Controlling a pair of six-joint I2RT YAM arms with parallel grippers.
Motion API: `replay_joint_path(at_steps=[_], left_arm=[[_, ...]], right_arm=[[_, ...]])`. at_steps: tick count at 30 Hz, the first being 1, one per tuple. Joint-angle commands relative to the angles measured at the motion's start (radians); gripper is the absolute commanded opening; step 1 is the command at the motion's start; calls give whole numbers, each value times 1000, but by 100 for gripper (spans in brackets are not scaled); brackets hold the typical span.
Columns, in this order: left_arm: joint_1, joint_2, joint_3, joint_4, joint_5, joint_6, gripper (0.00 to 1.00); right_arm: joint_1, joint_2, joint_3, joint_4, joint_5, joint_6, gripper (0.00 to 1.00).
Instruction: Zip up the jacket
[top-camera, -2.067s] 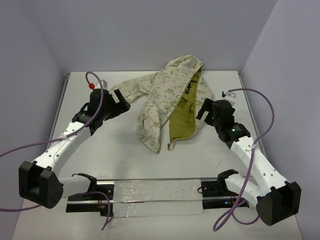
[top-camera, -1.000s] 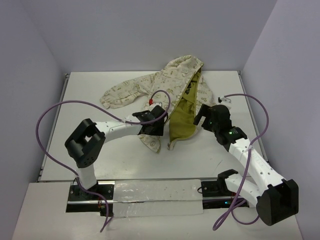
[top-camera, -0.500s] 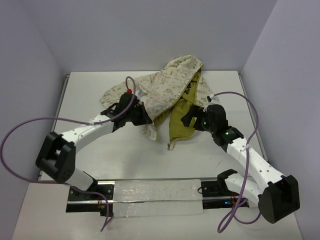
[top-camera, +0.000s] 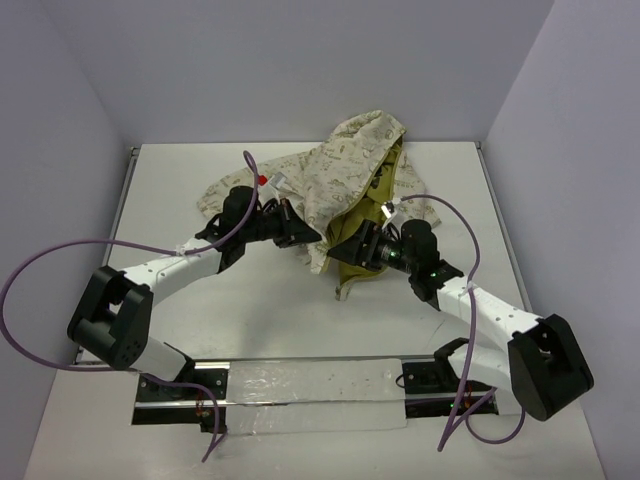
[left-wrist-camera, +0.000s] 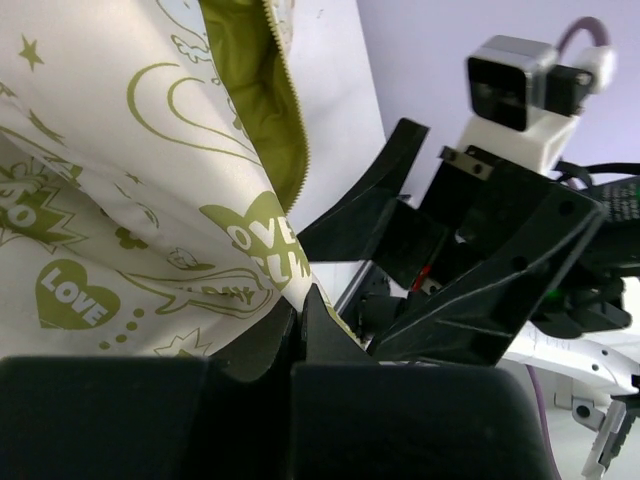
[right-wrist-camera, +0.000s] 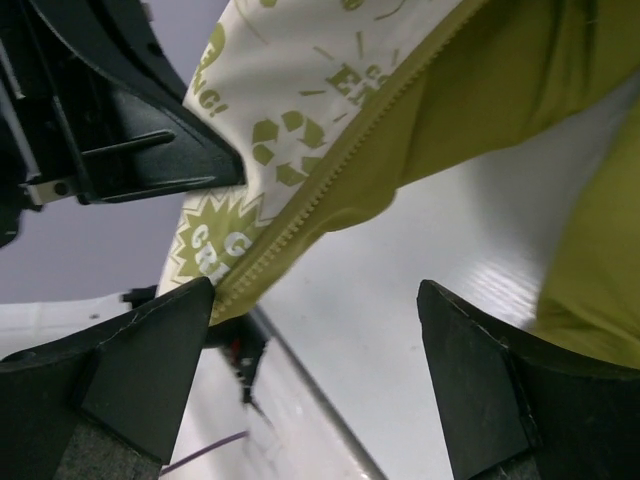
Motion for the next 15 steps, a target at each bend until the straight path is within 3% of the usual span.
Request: replay_joint_path(at_steps=[1, 6, 15], left_arm=[[2, 2, 20, 77, 29, -12, 0], [2, 6, 23, 45, -16, 5, 0], [2, 20, 14, 52, -38, 2, 0]], right_arm=[[15, 15, -9, 198, -116, 87, 86], [31, -27, -35, 215, -116, 118, 75], [67, -43, -43, 207, -97, 131, 67]])
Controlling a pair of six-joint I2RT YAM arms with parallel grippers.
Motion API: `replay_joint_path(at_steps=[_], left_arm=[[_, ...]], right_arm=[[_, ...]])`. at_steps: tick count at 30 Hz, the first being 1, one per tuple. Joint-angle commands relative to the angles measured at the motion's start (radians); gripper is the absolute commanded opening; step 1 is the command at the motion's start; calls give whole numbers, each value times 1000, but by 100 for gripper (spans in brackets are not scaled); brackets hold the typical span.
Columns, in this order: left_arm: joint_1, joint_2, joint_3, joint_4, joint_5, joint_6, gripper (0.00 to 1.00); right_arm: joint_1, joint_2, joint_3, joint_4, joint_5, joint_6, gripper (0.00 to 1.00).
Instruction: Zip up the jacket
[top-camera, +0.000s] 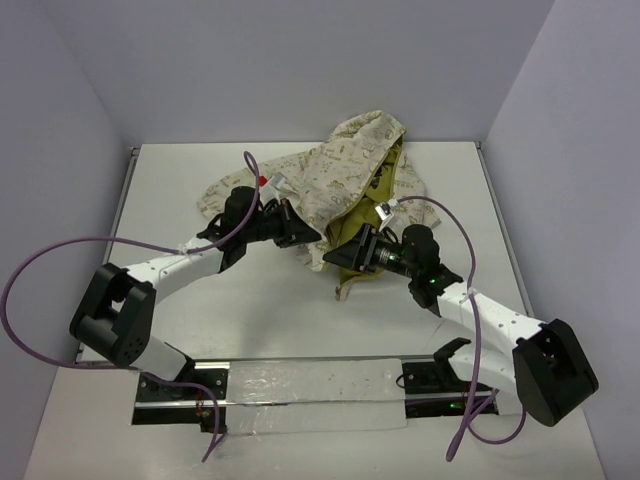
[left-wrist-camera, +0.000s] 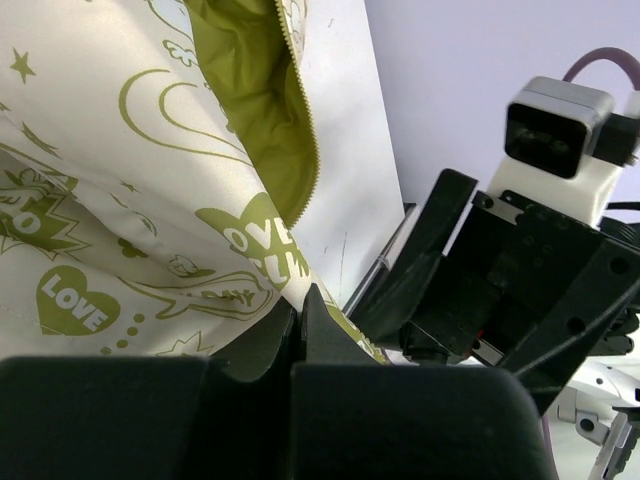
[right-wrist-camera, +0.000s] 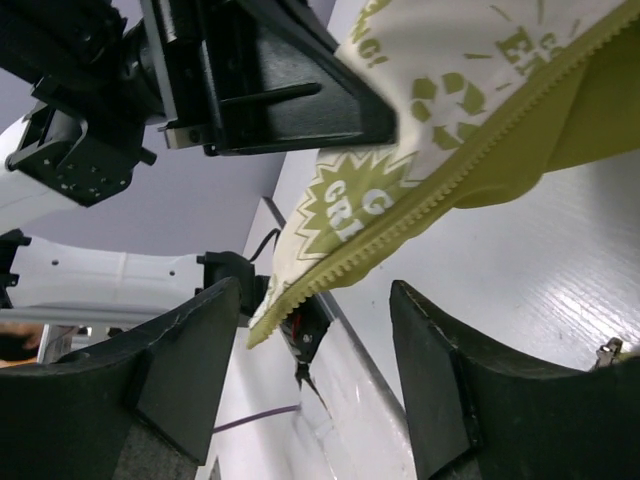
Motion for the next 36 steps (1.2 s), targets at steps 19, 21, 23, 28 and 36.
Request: replay_joint_path(at_steps=[19, 21, 23, 28, 36], left_arm=[[3, -50, -19, -56, -82, 48, 95], [11, -69, -5, -123, -107, 67, 99], [31, -118, -10, -176, -130, 102, 99], [97, -265, -49, -234, -174, 133, 96], [117, -405, -218, 47, 34, 70, 83]], right_arm=[[63, 43, 68, 7, 63, -27, 0], [64, 47, 79, -15, 74, -48, 0], [64, 55, 106, -54, 87, -89, 0], [62, 88, 154, -88, 95, -142, 0], [62, 137, 204, -69, 52, -152, 0]])
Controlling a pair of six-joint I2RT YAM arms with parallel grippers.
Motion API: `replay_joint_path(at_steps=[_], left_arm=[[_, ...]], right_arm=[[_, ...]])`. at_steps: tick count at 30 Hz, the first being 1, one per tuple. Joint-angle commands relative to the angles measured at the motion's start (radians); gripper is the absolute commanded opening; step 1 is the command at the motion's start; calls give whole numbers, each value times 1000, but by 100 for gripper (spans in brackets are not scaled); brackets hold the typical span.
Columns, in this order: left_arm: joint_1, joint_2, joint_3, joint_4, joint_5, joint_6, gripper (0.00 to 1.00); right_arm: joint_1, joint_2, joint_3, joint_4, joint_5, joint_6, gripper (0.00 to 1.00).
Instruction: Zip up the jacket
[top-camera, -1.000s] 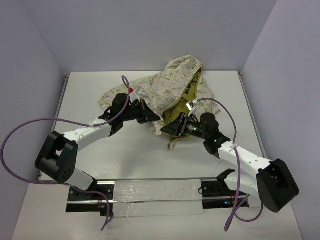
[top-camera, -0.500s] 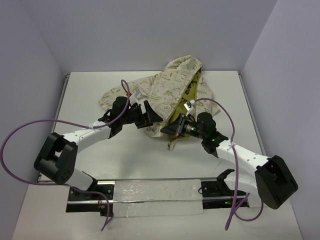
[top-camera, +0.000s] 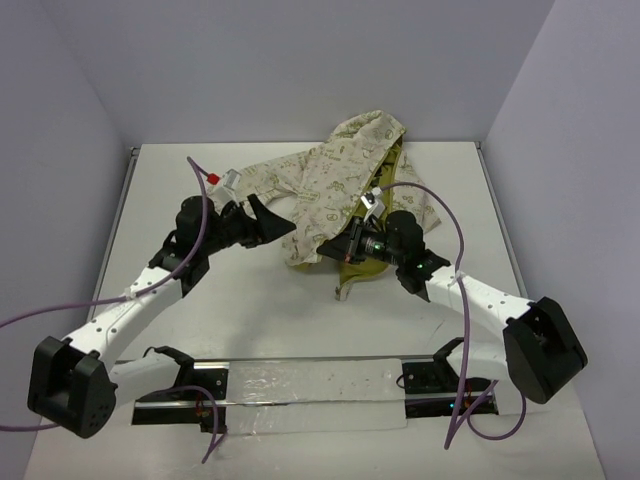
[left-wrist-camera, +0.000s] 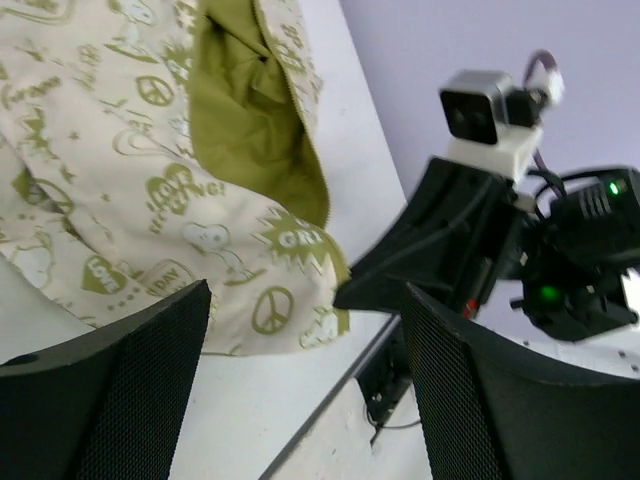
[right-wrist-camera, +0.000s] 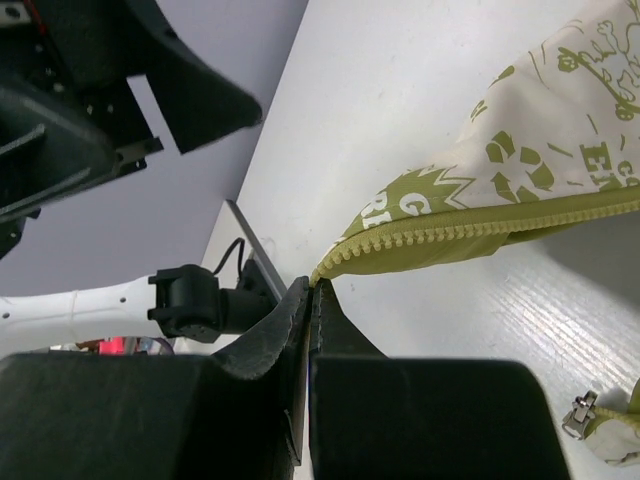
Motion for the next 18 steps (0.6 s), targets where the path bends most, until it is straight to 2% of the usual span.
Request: replay_joint_path(at_steps=[1, 6, 11, 18], left_arm=[[7, -15, -112, 223, 152, -46, 83], [4, -6, -216, 409, 190, -106, 76], [-5, -12, -236, 433, 167, -82, 72], [-35, 43, -218, 463, 166, -57, 72]], right_arm=[[5, 8, 56, 12, -19, -30, 0], [5, 7, 54, 20, -21, -17, 0], [5, 14, 51, 47, -34, 4, 0], [5, 25, 58, 52, -39, 11, 0]])
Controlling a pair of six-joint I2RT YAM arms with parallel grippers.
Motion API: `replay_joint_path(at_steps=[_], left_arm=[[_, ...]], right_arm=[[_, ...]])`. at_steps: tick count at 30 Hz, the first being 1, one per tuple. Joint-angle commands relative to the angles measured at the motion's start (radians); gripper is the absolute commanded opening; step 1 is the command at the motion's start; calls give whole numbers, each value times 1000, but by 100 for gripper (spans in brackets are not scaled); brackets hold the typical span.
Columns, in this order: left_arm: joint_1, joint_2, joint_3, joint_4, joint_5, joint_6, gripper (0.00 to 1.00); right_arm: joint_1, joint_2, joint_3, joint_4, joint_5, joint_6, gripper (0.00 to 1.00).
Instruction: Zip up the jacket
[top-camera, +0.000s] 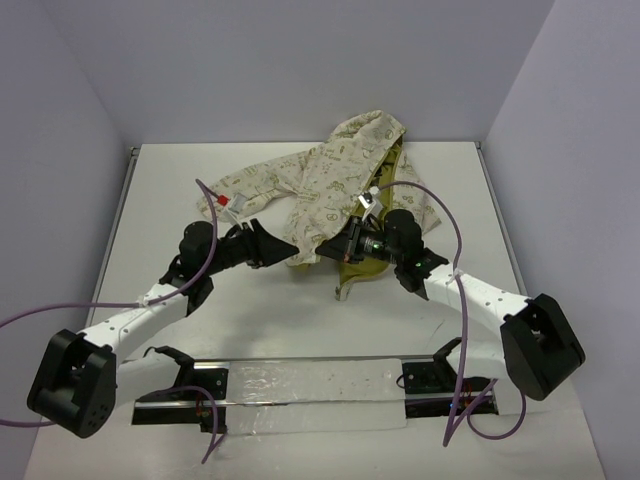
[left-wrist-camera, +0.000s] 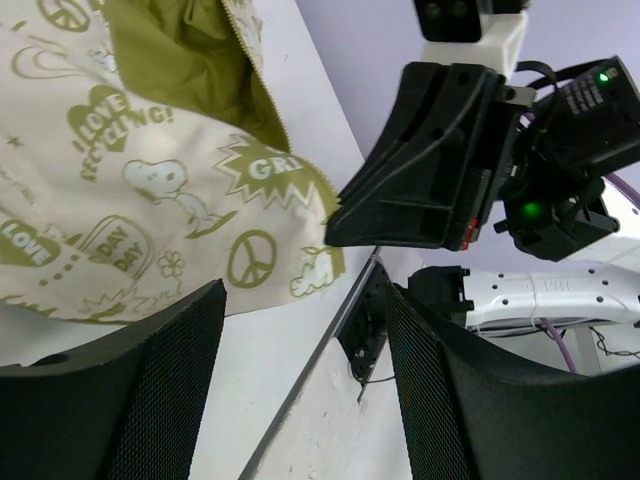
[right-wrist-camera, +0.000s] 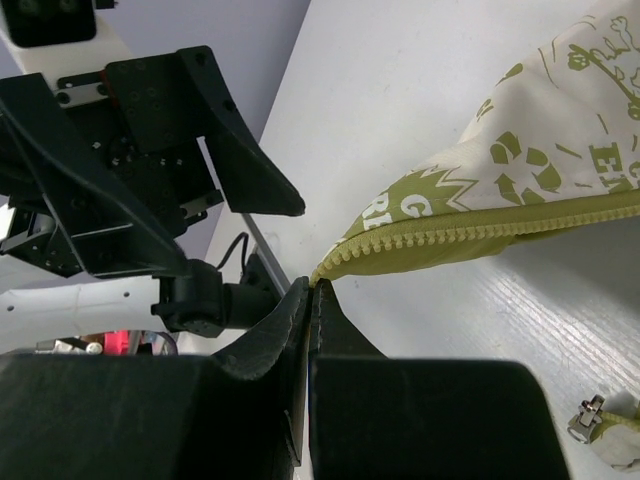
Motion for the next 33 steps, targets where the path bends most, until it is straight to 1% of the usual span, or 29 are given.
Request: replay_joint_path(at_steps=[1, 5, 13, 17, 19, 20, 21, 22, 26, 33], left_arm=[[-18, 48, 31, 102, 23, 27, 72], [-36, 85, 38, 113, 21, 36, 71], [-49, 92, 22, 160, 11, 32, 70], [-51, 118, 12, 223, 33, -5, 70], [-52, 142, -2, 309, 58, -37, 68], [-54, 151, -1, 324, 64, -45, 66], [-62, 170, 6, 338, 77, -45, 61], [-68, 180, 12, 339, 85, -44, 59], [-81, 208, 25, 349, 83, -37, 58], [-82, 197, 13, 379, 74, -56, 55]], right_arm=[[6, 3, 52, 42, -15, 8, 0], [5, 6, 67, 30, -16, 6, 0], [5, 24, 82, 29, -10, 13, 0], [6, 36, 91, 32, -15, 21, 0], [7, 37, 97, 27, -12, 18, 0], [7, 38, 100, 20, -10, 15, 0], [7, 40, 101, 18, -12, 15, 0], [5, 40, 101, 19, -13, 15, 0], [6, 41, 108, 12, -14, 14, 0], [5, 49, 110, 10, -12, 12, 0]])
